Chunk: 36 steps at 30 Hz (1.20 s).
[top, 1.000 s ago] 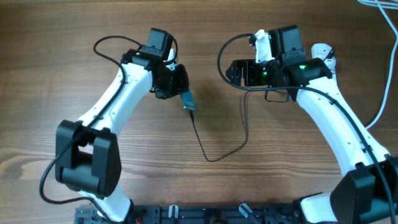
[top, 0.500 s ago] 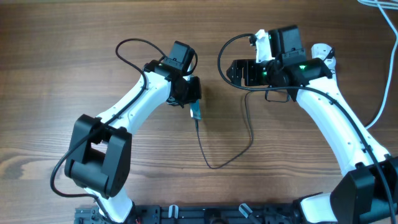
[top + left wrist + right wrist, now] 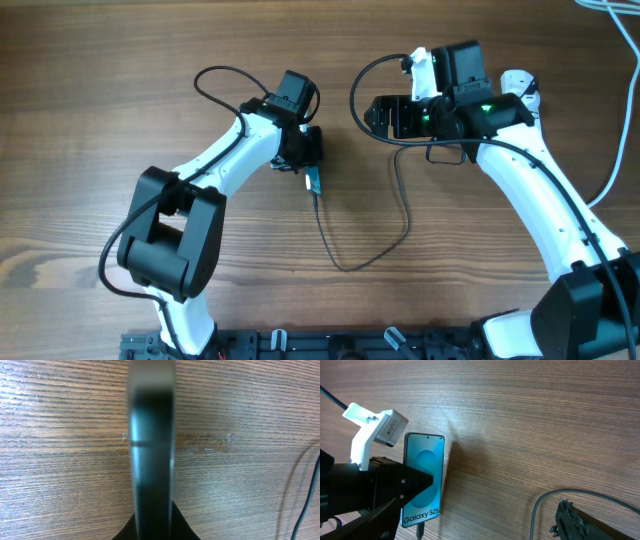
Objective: Plug charger to phone and switch on socket
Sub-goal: 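Lower the phone flat onto the table with the left gripper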
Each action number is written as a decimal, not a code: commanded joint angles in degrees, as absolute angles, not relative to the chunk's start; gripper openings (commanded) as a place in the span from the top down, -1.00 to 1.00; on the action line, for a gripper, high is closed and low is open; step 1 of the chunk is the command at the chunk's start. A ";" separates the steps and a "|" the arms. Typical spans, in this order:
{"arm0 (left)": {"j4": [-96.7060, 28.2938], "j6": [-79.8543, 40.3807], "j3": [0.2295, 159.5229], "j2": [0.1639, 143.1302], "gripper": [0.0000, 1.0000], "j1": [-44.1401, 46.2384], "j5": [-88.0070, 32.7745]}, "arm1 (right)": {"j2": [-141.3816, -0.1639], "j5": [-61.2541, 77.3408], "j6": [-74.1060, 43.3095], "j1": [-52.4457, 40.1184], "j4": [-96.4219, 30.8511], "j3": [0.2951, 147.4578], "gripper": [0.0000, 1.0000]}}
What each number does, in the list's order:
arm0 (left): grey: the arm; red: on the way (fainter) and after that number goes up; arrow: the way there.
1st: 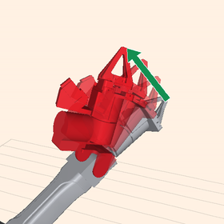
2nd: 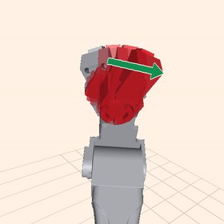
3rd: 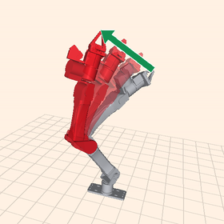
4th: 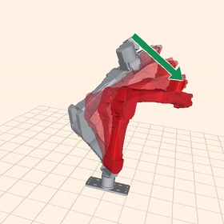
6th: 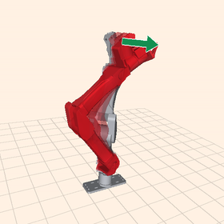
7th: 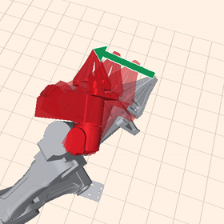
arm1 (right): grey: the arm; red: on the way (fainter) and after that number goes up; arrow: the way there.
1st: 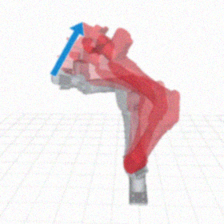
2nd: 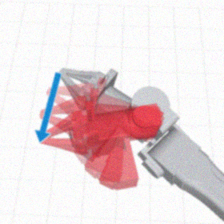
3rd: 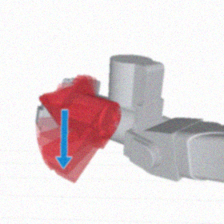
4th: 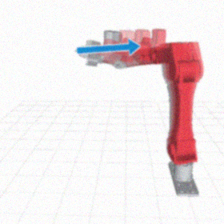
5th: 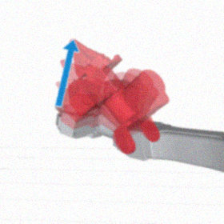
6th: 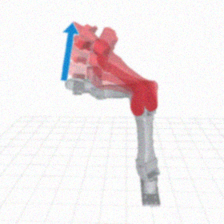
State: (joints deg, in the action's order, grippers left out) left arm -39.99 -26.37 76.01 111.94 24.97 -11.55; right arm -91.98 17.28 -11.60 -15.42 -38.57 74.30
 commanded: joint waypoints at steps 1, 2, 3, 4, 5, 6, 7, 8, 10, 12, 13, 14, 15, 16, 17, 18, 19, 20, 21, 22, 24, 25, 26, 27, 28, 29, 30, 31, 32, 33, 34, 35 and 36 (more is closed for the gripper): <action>-39.33 -25.74 75.94 113.47 0.76 25.08 -10.81 | -91.66 16.14 -10.63 -15.46 -38.44 75.31 -0.99; -39.31 -25.71 75.94 113.71 0.75 25.08 -10.79 | -91.66 16.14 -10.66 -15.46 -38.44 75.31 -0.99; -39.31 -25.71 75.94 113.71 0.75 25.08 -10.79 | -91.66 16.14 -10.63 -15.46 -38.44 75.31 -1.00; -39.24 -25.71 75.94 113.71 0.74 25.08 -10.79 | -91.66 16.14 -10.63 -15.46 -38.46 75.31 -0.99; -39.16 -25.69 75.94 113.71 0.71 25.08 -10.79 | -91.66 16.14 -10.63 -15.46 -38.44 75.31 -0.99; -39.16 -25.69 75.94 113.71 0.70 25.08 -10.79 | -91.66 16.14 -10.66 -15.46 -38.44 75.31 -1.00; -39.16 -25.71 75.94 113.71 0.70 25.08 -10.79 | -91.66 16.14 -10.63 -15.46 -38.44 75.31 -0.99; -39.13 -25.71 75.94 113.71 0.69 25.08 -10.79 | -91.66 16.14 -10.63 -15.46 -38.44 75.31 -0.99; -39.13 -25.71 75.94 113.71 0.63 25.08 -10.79 | -91.66 16.14 -10.63 -15.46 -38.44 75.31 -1.00; -39.13 -25.69 75.94 113.71 0.60 25.08 -10.81 | -91.66 16.14 -10.63 -15.46 -38.44 75.31 -0.99; -39.13 -25.69 75.94 113.71 0.59 25.08 -10.81 | -91.66 16.14 -10.66 -15.46 -38.44 75.31 -0.99; -39.13 -25.71 75.94 113.71 0.55 25.08 -10.79 | -91.66 16.14 -10.63 -15.46 -38.44 75.31 -1.00; -39.13 -25.71 75.94 113.71 0.54 25.08 -10.79 | -91.66 16.14 -10.66 -15.46 -38.44 75.31 -0.99; -39.13 -25.71 75.94 113.71 0.53 25.08 -10.81 | -91.66 16.14 -10.66 -15.46 -38.44 75.31 -0.99; -39.13 -25.71 75.94 113.71 0.52 25.08 -10.81 | -91.66 16.14 -10.63 -15.46 -38.44 75.31 -1.00; -39.13 -25.71 75.94 113.71 0.51 25.08 -10.81 | -91.66 16.14 -10.66 -15.46 -38.44 75.31 -0.99; -39.13 -25.71 75.94 113.71 0.50 25.08 -10.81 | -91.66 16.14 -10.66 -15.46 -38.44 75.31 -1.00; -39.11 -25.71 75.94 113.71 0.47 25.08 -10.81 | -91.66 16.14 -10.63 -15.46 -38.46 75.31 -0.99; -39.11 -25.71 75.94 113.71 0.47 25.08 -10.79 | -91.66 16.14 -10.63 -15.46 -38.44 75.31 -0.99; -39.11 -25.71 75.94 113.71 0.46 25.08 -10.79 | -91.66 16.14 -10.63 -15.46 -38.44 75.31 -1.00; -39.11 -25.71 75.94 113.71 0.43 25.08 -10.79 | -91.66 16.14 -10.63 -15.46 -38.44 75.31 -0.99; -39.11 -25.71 75.94 113.71 0.40 25.08 -10.81 | -91.66 16.14 -10.63 -15.46 -38.44 75.31 -0.99; -39.11 -25.71 75.94 113.71 0.37 25.08 -10.79 | -91.66 16.14 -10.63 -15.46 -38.44 75.31 -0.99; -39.11 -25.71 75.94 113.71 0.31 25.08 -10.81 | -91.66 16.14 -10.63 -15.46 -38.44 75.31 -0.99; -39.11 -25.71 75.94 113.71 0.31 25.08 -10.81 | -91.66 16.14 -10.63 -15.46 -38.44 75.31 -0.99; -39.11 -25.71 75.94 113.71 0.31 25.08 -10.81 | -91.66 16.14 -10.66 -15.46 -38.44 75.31 -0.99; -39.11 -25.71 75.94 113.71 0.30 25.08 -10.81 | -91.66 16.14 -10.63 -15.46 -38.44 75.31 -1.00; -39.11 -25.71 75.94 113.71 0.30 25.08 -10.81 | -91.66 16.14 -10.66 -15.46 -38.44 75.31 -0.99; -39.11 -25.71 75.94 113.71 0.30 25.08 -10.81 | -91.66 16.14 -10.66 -15.46 -38.44 75.31 -1.00; -39.11 -25.71 75.94 113.71 0.31 25.08 -10.81 | -91.66 16.14 -10.63 -15.46 -38.44 75.31 -0.99; -39.11 -25.71 75.94 113.71 0.31 25.08 -10.81 | -91.66 16.14 -10.66 -15.46 -38.44 75.31 -0.99; -39.11 -25.71 75.94 113.71 0.31 25.08 -10.81 | -91.66 16.14 -10.63 -15.46 -38.44 75.31 -0.99; -39.11 -25.71 75.94 113.71 0.31 25.08 -10.81 | -91.66 16.14 -10.63 -15.46 -38.44 75.31 -1.00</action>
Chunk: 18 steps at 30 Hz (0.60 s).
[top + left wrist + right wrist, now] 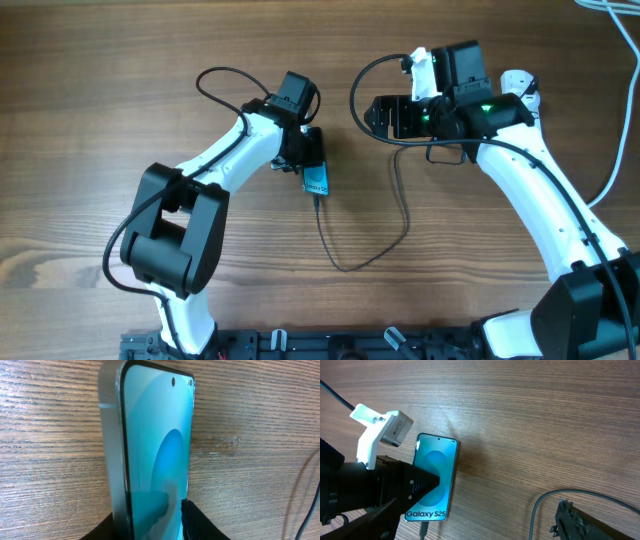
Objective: Plug charger to phone and switch on socket
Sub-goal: 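Lower the phone flat onto the table with the left gripper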
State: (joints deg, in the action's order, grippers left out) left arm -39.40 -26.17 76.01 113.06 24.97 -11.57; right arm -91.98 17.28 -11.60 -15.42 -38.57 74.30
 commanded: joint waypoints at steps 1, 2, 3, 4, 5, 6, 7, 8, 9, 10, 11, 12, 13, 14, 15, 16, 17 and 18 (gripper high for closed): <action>-39.11 -25.71 75.94 113.71 0.30 25.08 -10.81 | -91.66 16.14 -10.66 -15.46 -38.44 75.31 -0.99; -39.11 -25.71 75.94 113.71 0.29 25.08 -10.81 | -91.66 16.14 -10.63 -15.46 -38.44 75.31 -0.99; -39.11 -25.71 75.94 113.71 0.29 25.08 -10.81 | -91.66 16.14 -10.66 -15.46 -38.44 75.31 -1.00; -39.11 -25.71 75.94 113.71 0.29 25.08 -10.81 | -91.66 16.14 -10.66 -15.46 -38.44 75.31 -0.99; -39.11 -25.71 75.94 113.71 0.27 25.08 -10.81 | -91.66 16.14 -10.63 -15.46 -38.44 75.31 -0.99; -39.11 -25.71 75.94 113.71 0.20 25.08 -10.81 | -91.66 16.14 -10.63 -15.46 -38.44 75.31 -0.99; -39.11 -25.71 75.94 113.71 0.19 25.08 -10.81 | -91.66 16.14 -10.66 -15.46 -38.44 75.31 -1.00; -39.11 -25.71 75.94 113.71 0.20 25.08 -10.81 | -91.66 16.14 -10.66 -15.46 -38.44 75.31 -0.99; -39.09 -25.71 75.94 113.71 0.21 25.08 -10.81 | -91.66 16.14 -10.63 -15.46 -38.44 75.31 -0.99; -39.09 -25.71 75.94 113.71 0.22 25.08 -10.81 | -91.66 16.14 -10.63 -15.46 -38.44 75.31 -0.99; -39.11 -25.71 75.94 113.71 0.21 25.08 -10.81 | -91.66 16.14 -10.63 -15.46 -38.44 75.31 -0.99; -39.11 -25.71 75.94 113.71 0.21 25.08 -10.81 | -91.66 16.14 -10.66 -15.46 -38.44 75.31 -0.99; -39.11 -25.71 75.94 113.71 0.21 25.08 -10.81 | -91.66 16.14 -10.63 -15.46 -38.44 75.31 -0.99; -39.11 -25.71 75.94 113.71 0.21 25.08 -10.81 | -91.66 16.14 -10.63 -15.46 -38.44 75.31 -1.00; -39.11 -25.71 75.94 113.71 0.21 25.08 -10.81 | -91.66 16.14 -10.66 -15.46 -38.44 75.31 -1.00; -39.11 -25.71 75.94 113.71 0.21 25.08 -10.81 | -91.66 16.14 -10.66 -15.46 -38.44 75.31 -0.99; -39.11 -25.71 75.94 113.71 0.21 25.08 -10.81 | -91.66 16.14 -10.63 -15.46 -38.44 75.31 -0.99; -39.11 -25.71 75.94 113.71 0.21 25.08 -10.81 | -91.66 16.14 -10.66 -15.46 -38.44 75.31 -0.99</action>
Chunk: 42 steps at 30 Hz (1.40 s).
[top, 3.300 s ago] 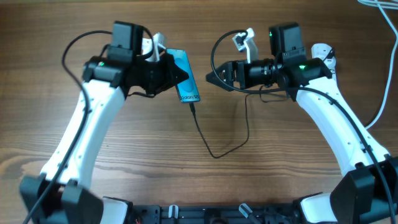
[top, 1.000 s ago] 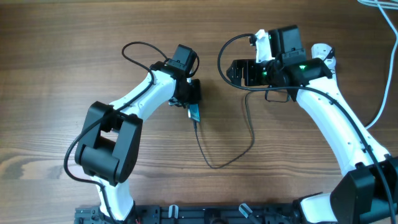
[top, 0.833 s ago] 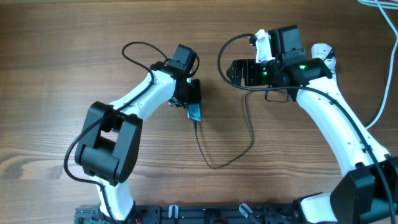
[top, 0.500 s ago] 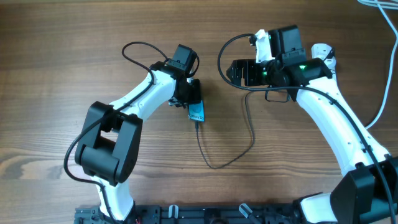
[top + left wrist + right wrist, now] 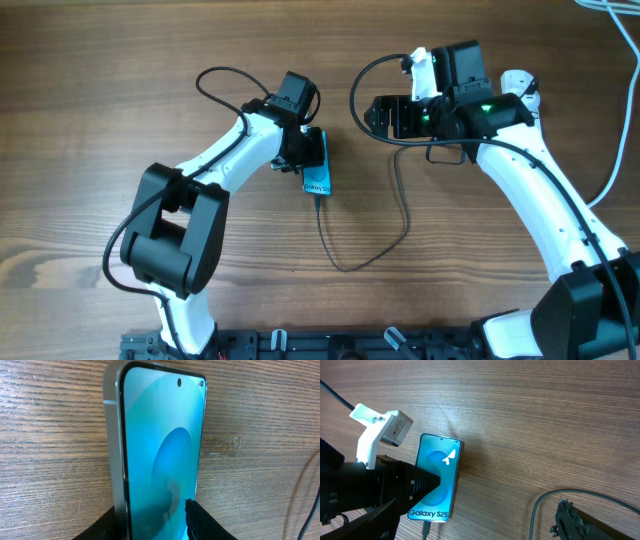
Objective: Plug charger to phone and switch on socket
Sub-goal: 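Lower the phone flat onto the table with the left gripper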
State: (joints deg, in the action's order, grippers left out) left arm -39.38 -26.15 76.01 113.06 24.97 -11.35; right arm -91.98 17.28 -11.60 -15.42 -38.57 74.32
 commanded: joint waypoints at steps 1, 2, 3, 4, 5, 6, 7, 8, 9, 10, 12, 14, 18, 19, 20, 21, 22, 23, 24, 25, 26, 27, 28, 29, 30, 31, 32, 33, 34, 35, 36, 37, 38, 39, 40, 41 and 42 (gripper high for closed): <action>-39.11 -25.71 75.94 113.71 0.20 25.08 -10.81 | -91.66 16.14 -10.63 -15.46 -38.44 75.31 -0.99; -39.09 -25.71 75.94 113.71 0.15 25.08 -10.81 | -91.66 16.14 -10.66 -15.46 -38.44 75.31 -0.99; -39.11 -25.71 75.94 113.71 0.13 25.08 -10.81 | -91.66 16.14 -10.63 -15.46 -38.44 75.31 -1.00; -39.09 -25.71 75.94 113.71 0.12 25.08 -10.81 | -91.66 16.14 -10.63 -15.46 -38.44 75.31 -0.99; -39.09 -25.71 75.94 113.71 0.13 25.08 -10.81 | -91.66 16.14 -10.63 -15.46 -38.44 75.31 -1.00; -39.07 -25.71 75.94 113.71 0.14 25.08 -10.81 | -91.66 16.14 -10.63 -15.46 -38.44 75.31 -0.99; -38.96 -25.71 75.94 113.71 0.16 25.08 -10.81 | -91.66 16.14 -10.63 -15.46 -38.44 75.31 -0.99; -38.92 -25.71 75.94 113.71 0.17 25.10 -10.81 | -91.66 16.14 -10.63 -15.46 -38.44 75.31 -0.99; -38.92 -25.71 75.94 113.71 0.21 25.15 -10.79 | -91.66 16.14 -10.66 -15.46 -38.44 75.31 -0.99; -38.85 -25.71 75.94 113.89 0.23 25.15 -10.79 | -91.66 16.14 -10.63 -15.46 -38.44 75.31 -0.99; -38.52 -25.71 75.94 114.74 0.23 25.19 -10.81 | -91.66 16.14 -10.66 -15.46 -38.44 75.31 -0.99; -38.33 -25.91 75.94 115.81 0.24 25.28 -10.81 | -91.66 16.14 -10.63 -15.46 -38.44 75.31 -0.99; -38.09 -25.89 75.96 116.05 0.21 25.23 -10.81 | -91.66 16.14 -10.63 -15.46 -38.44 75.31 -1.00; -38.09 -25.89 75.96 116.05 0.21 25.23 -10.81 | -91.66 16.14 -10.63 -15.46 -38.44 75.31 -1.00; -38.06 -25.89 75.96 116.05 0.20 25.23 -10.81 | -91.66 16.14 -10.66 -15.46 -38.44 75.31 -0.99; -38.06 -25.89 75.96 116.05 0.18 25.23 -10.81 | -91.66 16.14 -10.66 -15.46 -38.44 75.31 -0.99; -38.02 -25.89 75.96 116.05 0.17 25.23 -10.81 | -91.66 16.14 -10.63 -15.46 -38.44 75.31 -0.99; -37.93 -25.89 75.96 116.05 0.17 25.23 -10.81 | -91.66 16.14 -10.63 -15.46 -38.44 75.31 -0.99; -37.85 -25.89 75.96 116.05 0.16 25.23 -10.81 | -91.66 16.14 -10.63 -15.46 -38.44 75.31 -0.99; -37.85 -25.89 75.96 116.05 0.16 25.23 -10.81 | -91.66 16.14 -10.63 -15.46 -38.44 75.31 -0.99; -37.85 -25.89 75.96 116.05 0.16 25.23 -10.81 | -91.66 16.14 -10.66 -15.46 -38.44 75.31 -0.99; -37.85 -25.89 75.96 116.05 0.17 25.26 -10.81 | -91.66 16.12 -10.63 -15.46 -38.44 75.31 -1.00; -37.85 -25.89 75.96 116.05 0.18 25.26 -10.81 | -91.66 16.14 -10.63 -15.46 -38.44 75.31 -0.99; -37.85 -25.89 75.96 116.05 0.18 25.26 -10.83 | -91.66 16.14 -10.63 -15.46 -38.44 75.31 -0.99; -37.85 -25.89 75.96 116.05 0.18 25.26 -10.83 | -91.66 16.14 -10.66 -15.46 -38.44 75.31 -1.00; -37.85 -25.89 75.96 116.05 0.18 25.26 -10.83 | -91.66 16.14 -10.63 -15.46 -38.44 75.31 -1.00; -37.85 -25.91 75.96 116.05 0.18 25.26 -10.83 | -91.66 16.14 -10.63 -15.46 -38.44 75.31 -1.00; -37.85 -25.91 75.96 116.05 0.17 25.26 -10.83 | -91.66 16.14 -10.66 -15.46 -38.44 75.31 -0.99; -37.85 -25.89 75.96 116.05 0.17 25.26 -10.83 | -91.66 16.12 -10.63 -15.46 -38.44 75.31 -1.00; -37.85 -25.89 75.96 116.05 0.16 25.23 -10.81 | -91.66 16.14 -10.66 -15.46 -38.44 75.31 -1.00; -37.85 -25.89 75.99 116.03 0.16 25.23 -10.81 | -91.66 16.14 -10.66 -15.46 -38.44 75.31 -1.00; -37.87 -25.89 75.99 116.03 0.14 25.23 -10.83 | -91.66 16.14 -10.63 -15.46 -38.44 75.31 -0.99; -37.87 -25.89 75.99 116.03 0.11 25.23 -10.83 | -91.66 16.14 -10.63 -15.46 -38.44 75.31 -1.00; -37.87 -25.87 75.99 116.03 0.08 25.23 -10.83 | -91.66 16.14 -10.63 -15.46 -38.44 75.31 -0.99; -37.87 -25.87 75.99 116.03 0.05 25.23 -10.83 | -91.66 16.14 -10.63 -15.46 -38.44 75.31 -0.99; -37.89 -25.85 76.03 116.03 0.02 25.23 -10.83 | -91.66 16.14 -10.63 -15.46 -38.44 75.31 -0.99; -37.89 -25.67 76.07 116.03 -0.01 25.21 -10.83 | -91.66 16.14 -10.61 -15.46 -38.44 75.31 -0.99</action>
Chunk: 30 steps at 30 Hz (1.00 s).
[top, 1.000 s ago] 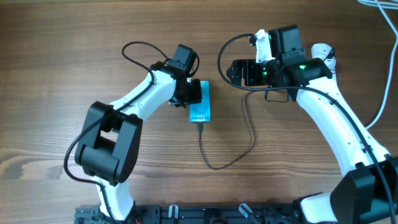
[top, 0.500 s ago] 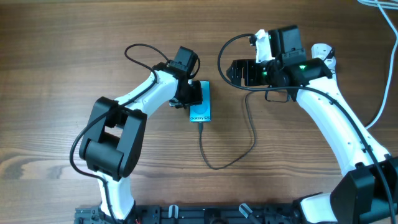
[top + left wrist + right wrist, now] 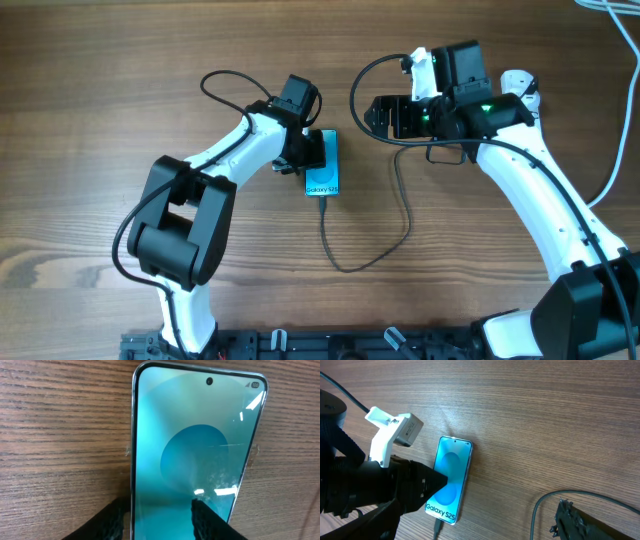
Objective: Plug charger to phone and switch on socket
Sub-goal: 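Lower the phone flat onto the table with the left gripper, then open the left gripper and move the right gripper to the power strip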
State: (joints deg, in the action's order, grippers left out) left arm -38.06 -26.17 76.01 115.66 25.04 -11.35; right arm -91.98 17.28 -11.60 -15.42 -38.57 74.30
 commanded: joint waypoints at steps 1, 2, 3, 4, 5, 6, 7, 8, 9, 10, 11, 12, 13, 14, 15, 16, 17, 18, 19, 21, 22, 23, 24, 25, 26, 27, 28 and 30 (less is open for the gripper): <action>-37.89 -25.67 76.07 116.03 -0.12 25.17 -10.83 | -91.66 16.14 -10.66 -15.46 -38.44 75.31 -0.99; -37.89 -25.65 76.07 116.03 -0.30 25.12 -10.83 | -91.66 16.12 -10.63 -15.46 -38.44 75.31 -0.99; -37.89 -25.67 76.07 116.03 -0.39 25.12 -10.81 | -91.66 16.14 -10.66 -15.46 -38.44 75.31 -0.99; -37.89 -25.67 76.07 116.05 -0.47 25.12 -10.81 | -91.66 16.14 -10.63 -15.46 -38.44 75.31 -0.99; -37.89 -25.67 76.07 116.05 -0.52 25.12 -10.83 | -91.66 16.14 -10.63 -15.46 -38.44 75.31 -0.99; -37.89 -25.67 76.07 116.05 -0.55 25.12 -10.83 | -91.66 16.14 -10.63 -15.46 -38.44 75.31 -0.99; -37.89 -25.67 76.07 116.05 -0.57 25.12 -10.83 | -91.66 16.14 -10.66 -15.46 -38.44 75.31 -0.99; -37.89 -25.67 76.07 116.03 -0.58 25.12 -10.83 | -91.66 16.14 -10.63 -15.46 -38.44 75.31 -0.99; -37.89 -25.67 76.07 116.03 -0.60 25.12 -10.83 | -91.66 16.14 -10.63 -15.46 -38.44 75.31 -0.99; -37.91 -25.67 76.07 115.94 -0.61 25.12 -10.85 | -91.66 16.14 -10.66 -15.46 -38.44 75.31 -0.99; -37.93 -25.67 76.09 115.81 -0.62 25.12 -10.83 | -91.66 16.38 -10.92 -15.46 -37.69 75.31 -0.99; -38.04 -25.65 76.09 115.50 -0.64 25.10 -10.85 | -91.66 16.29 -10.85 -15.46 -36.51 75.31 -0.99; -38.35 -25.65 76.12 114.87 -0.64 24.93 -10.83 | -91.66 16.36 -10.68 -15.46 -35.35 75.31 -1.00; -38.83 -25.61 76.12 113.97 -0.64 24.58 -10.83 | -91.57 16.34 -10.68 -15.42 -34.50 75.33 -1.00; -39.42 -24.86 76.12 112.95 -0.62 24.10 -10.83 | -91.33 16.34 -10.68 -15.40 -35.11 75.33 -0.99; -39.94 -23.83 76.12 111.85 -0.60 23.55 -10.81 | -91.29 16.34 -10.63 -15.40 -36.45 75.33 -1.00; -40.32 -22.79 76.12 111.00 -0.60 22.96 -10.81 | -91.29 16.21 -10.33 -15.40 -37.60 75.33 -0.99; -40.80 -22.65 76.12 110.00 -0.63 22.00 -10.31 | -91.11 15.03 -9.91 -15.22 -38.06 75.55 -0.99; -41.04 -22.68 76.09 109.71 -0.78 21.02 -9.13 | -91.05 13.61 -9.74 -14.83 -38.96 75.83 -1.00; -41.39 -22.70 76.07 109.73 -1.00 19.46 -6.33 | -91.05 10.70 -10.72 -13.23 -40.73 76.18 -0.99; -41.41 -22.68 76.07 109.73 -0.99 18.83 -5.17 | -91.05 10.31 -10.76 -11.99 -41.28 76.18 -0.99; -41.36 -22.70 76.07 109.71 -1.00 18.31 -4.36 | -91.05 10.33 -11.03 -10.48 -41.67 76.18 -0.99; -41.36 -22.70 76.07 109.73 -1.00 17.76 -4.40 | -91.05 10.61 -12.56 -8.73 -42.33 76.42 -0.99; -41.36 -22.70 76.07 109.73 -1.00 17.41 -4.40 | -91.05 11.66 -13.41 -7.16 -43.62 77.30 -0.99; -41.36 -22.70 76.07 109.73 -1.00 17.23 -4.40 | -91.05 13.41 -13.45 -5.08 -45.19 78.91 -0.99; -41.34 -22.70 76.07 109.73 -1.00 17.23 -4.40 | -91.05 14.94 -13.45 -3.05 -46.61 81.08 -0.99; -41.34 -22.70 76.07 109.73 -1.00 17.26 -4.40 | -91.07 15.79 -13.50 -0.45 -48.69 84.68 -0.99; -41.34 -22.70 76.07 109.73 -1.00 17.26 -4.40 | -91.07 15.77 -13.52 3.01 -51.16 90.21 -1.00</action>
State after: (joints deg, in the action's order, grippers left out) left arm -41.23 -23.38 76.36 110.96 17.30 -5.41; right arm -91.98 13.98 -12.53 -1.30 -49.50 81.41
